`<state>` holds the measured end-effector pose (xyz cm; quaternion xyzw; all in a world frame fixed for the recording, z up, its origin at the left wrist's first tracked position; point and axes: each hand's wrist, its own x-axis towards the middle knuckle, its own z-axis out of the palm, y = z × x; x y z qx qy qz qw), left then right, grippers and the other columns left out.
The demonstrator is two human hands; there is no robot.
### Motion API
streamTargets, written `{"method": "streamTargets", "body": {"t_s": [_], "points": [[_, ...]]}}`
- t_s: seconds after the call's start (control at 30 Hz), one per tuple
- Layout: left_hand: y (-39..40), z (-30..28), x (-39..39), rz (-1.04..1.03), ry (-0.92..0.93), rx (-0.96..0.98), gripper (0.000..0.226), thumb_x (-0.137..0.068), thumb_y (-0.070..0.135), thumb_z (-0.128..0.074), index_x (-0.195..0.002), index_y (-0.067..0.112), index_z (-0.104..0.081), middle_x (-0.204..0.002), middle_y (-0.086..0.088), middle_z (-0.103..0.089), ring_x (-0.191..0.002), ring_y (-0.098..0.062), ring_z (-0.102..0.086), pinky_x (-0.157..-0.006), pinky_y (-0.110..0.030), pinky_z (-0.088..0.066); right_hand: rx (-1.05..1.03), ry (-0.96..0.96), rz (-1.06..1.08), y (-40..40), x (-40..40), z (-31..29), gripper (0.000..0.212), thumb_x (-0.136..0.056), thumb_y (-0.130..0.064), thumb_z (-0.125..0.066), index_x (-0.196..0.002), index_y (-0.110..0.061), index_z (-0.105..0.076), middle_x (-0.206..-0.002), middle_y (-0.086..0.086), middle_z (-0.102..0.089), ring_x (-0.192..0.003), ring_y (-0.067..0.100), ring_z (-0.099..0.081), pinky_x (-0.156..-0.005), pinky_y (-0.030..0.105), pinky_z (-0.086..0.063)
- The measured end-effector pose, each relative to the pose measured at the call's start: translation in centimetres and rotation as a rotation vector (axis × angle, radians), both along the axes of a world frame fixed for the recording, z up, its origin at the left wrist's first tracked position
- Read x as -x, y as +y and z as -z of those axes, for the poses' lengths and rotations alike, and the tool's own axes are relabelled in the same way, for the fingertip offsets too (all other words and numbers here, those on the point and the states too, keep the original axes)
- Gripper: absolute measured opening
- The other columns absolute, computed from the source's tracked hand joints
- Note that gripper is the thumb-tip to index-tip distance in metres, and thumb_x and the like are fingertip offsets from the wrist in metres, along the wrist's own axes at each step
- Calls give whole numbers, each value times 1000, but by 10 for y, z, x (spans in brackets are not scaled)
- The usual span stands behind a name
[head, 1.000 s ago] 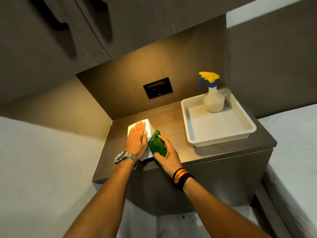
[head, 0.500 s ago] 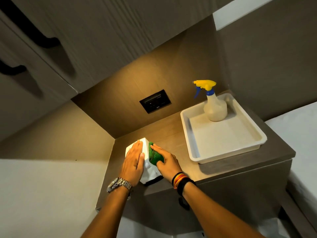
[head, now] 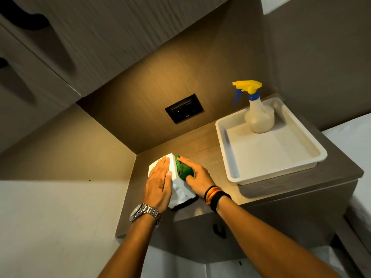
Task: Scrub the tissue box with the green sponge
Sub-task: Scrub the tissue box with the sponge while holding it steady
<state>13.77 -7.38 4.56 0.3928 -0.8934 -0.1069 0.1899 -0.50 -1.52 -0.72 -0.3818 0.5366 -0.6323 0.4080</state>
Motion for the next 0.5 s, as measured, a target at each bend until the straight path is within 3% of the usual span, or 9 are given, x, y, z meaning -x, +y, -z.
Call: {"method": "streamTargets", "body": {"t_s": [0.2,0.4,0.5], "points": [[-1,2,-2,8,-11,2,67,-95,50,-20,-152,15,-31,-159,-3,-29,-144,-9,-24,-118,-27,-15,94,35,-27,31,-20,19,74,-83,11,-47,-141,-34,-46,-154,-12,-38,-142,6,-32,-112,30,-38],[1,-1,0,-3,-21,-20,60,-98,40,-25,-152,17,-28,-160,-1,-26,-146,-13,-23,-119,-27,-12,20,-26,2,1,-2,7,66,-84,10,-46,-137,-29,-53,-147,-2,-49,-136,21,-43,-107,40,-45],[2,-3,0,-1,-24,-35,59,-98,40,-25,-153,18,-27,-160,-1,-26,-147,-15,-23,-120,-30,-13,53,9,-9,-14,7,-6,68,-79,12,-43,-135,-25,-56,-143,-2,-54,-134,16,-45,-113,40,-39]]}}
